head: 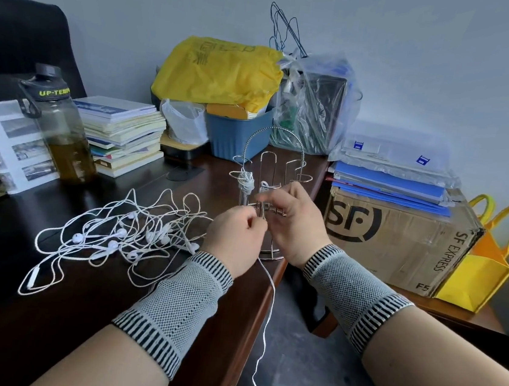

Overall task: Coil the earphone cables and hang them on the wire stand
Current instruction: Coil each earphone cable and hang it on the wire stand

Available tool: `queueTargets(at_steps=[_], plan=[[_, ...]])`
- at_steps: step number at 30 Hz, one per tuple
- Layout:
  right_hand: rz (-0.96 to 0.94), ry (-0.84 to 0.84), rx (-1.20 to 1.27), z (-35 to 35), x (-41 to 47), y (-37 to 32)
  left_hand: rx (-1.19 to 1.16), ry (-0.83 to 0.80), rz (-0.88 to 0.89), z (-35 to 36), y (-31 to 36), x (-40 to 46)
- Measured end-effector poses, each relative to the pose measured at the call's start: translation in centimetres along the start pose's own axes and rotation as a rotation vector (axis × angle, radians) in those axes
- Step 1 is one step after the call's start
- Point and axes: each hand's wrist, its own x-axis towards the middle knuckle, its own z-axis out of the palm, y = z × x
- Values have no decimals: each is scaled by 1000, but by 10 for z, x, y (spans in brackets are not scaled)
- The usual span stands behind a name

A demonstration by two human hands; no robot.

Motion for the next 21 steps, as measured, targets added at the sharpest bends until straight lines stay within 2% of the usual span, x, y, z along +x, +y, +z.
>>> queueTargets(at_steps=[2,4,8,10,13,16,21], plan=[[-42,35,-7,4,0,1,104,2,68,-2,0,1],[-40,65,11,6,-1,5,104,-22,60,-7,0,3],[101,72,171,3,-7,4,-240,-196,-59,-21,-6,9],[172,102,258,0,-8,-2,-404,-203,-61,-25,-9,10],[324,154,408,1,-5,-3,-546,-59,-74,-27,-6,15],[507,200,568,0,0,-2,-492,103,-74,-24,3,23],[658,269,670,-2,12,-5,-408,217,-142,-13,15,38]])
